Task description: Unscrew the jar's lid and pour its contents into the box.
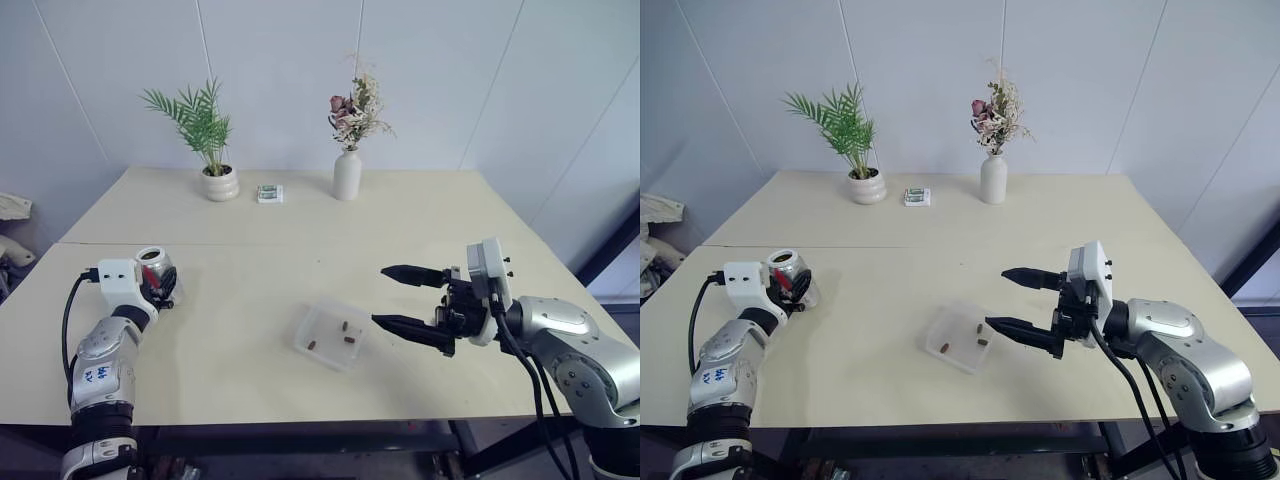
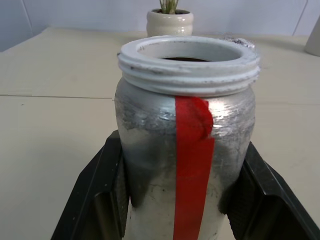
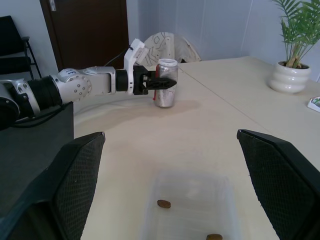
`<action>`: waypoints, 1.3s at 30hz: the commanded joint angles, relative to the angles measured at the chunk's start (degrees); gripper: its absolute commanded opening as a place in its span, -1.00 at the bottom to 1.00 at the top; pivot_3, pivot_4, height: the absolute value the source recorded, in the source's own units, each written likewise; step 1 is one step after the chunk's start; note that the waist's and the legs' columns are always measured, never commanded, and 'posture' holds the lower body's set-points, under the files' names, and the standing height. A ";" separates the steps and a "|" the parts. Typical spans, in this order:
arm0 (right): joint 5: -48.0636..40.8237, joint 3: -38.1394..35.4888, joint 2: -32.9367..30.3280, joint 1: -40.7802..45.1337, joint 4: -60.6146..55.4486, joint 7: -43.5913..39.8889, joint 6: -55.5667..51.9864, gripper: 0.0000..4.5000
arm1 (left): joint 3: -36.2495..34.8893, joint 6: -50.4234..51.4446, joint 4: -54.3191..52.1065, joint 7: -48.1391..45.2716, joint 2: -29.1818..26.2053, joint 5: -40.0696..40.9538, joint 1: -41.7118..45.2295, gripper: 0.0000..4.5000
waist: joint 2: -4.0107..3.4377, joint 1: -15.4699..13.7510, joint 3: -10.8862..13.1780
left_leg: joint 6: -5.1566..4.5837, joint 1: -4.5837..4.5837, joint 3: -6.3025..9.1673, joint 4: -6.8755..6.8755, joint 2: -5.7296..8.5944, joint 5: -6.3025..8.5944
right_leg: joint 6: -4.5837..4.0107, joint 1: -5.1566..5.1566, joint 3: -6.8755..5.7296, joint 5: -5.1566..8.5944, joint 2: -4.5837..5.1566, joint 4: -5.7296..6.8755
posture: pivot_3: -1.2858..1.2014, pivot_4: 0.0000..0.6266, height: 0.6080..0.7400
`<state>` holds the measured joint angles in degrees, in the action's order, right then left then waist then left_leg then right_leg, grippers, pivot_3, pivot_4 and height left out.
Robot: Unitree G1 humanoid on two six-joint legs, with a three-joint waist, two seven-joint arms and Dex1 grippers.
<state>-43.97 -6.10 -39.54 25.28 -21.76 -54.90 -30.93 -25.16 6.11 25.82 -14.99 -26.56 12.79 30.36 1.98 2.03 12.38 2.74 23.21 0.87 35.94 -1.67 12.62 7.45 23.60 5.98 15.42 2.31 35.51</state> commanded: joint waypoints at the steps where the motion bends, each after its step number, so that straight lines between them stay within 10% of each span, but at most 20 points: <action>1: 0.40 -0.38 0.71 1.27 0.25 -0.36 1.62 0.98 | 0.38 -4.81 0.96 -0.16 -0.62 -0.45 -0.80 -0.08 | 0.01 -0.21 -0.01 | 0.00 0.00 0.00 -0.01 -0.01 0.01 | 0.00 0.01 0.00 0.00 0.00 0.00 | 0.03 -0.52 1.00; 8: 1.35 0.40 1.68 2.16 1.45 -0.67 2.47 0.98 | 0.75 -6.49 3.33 -0.93 -0.36 1.04 -1.85 -0.08 | 0.00 -0.22 -0.01 | 0.01 -0.03 -0.03 -0.02 -0.02 0.02 | -0.03 0.01 0.00 0.01 0.00 0.01 | 0.03 -0.52 1.00; 15: 1.28 0.14 1.56 2.22 2.08 -1.89 2.81 1.00 | 0.20 -5.20 -2.59 -0.24 -1.77 1.31 -4.72 0.98 | 0.01 -0.17 -0.01 | 0.01 -0.02 -0.04 -0.06 -0.04 0.02 | -0.04 0.02 0.00 0.02 0.00 -0.01 | 0.03 -0.52 1.00; 28: 1.84 -0.43 1.52 2.99 6.17 -6.32 5.67 1.00 | -7.06 5.14 -31.75 -3.88 -11.79 2.83 -23.44 0.98 | 0.02 0.93 -0.02 | 0.05 -0.05 -0.08 -0.39 -0.10 0.05 | -0.46 0.08 0.00 0.25 0.05 -0.16 | 0.03 -0.52 1.00; 39: 2.82 -2.85 -3.35 3.71 9.67 -10.40 6.06 1.00 | -9.13 -0.55 -33.81 -34.58 -23.35 12.86 -34.03 0.98 | 0.01 1.33 -0.02 | 0.06 -0.07 -0.22 -0.92 -0.17 0.05 | -1.26 0.13 0.01 0.65 0.22 -0.73 | 0.03 -0.52 1.00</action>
<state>-41.30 -6.53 -41.39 28.41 -11.31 -64.65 -25.54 -33.65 7.21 -5.03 -44.20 -48.62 22.02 -3.45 1.99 3.36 12.37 2.78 23.17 0.64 34.98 -1.83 12.69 6.16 23.74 5.99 16.09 2.56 34.73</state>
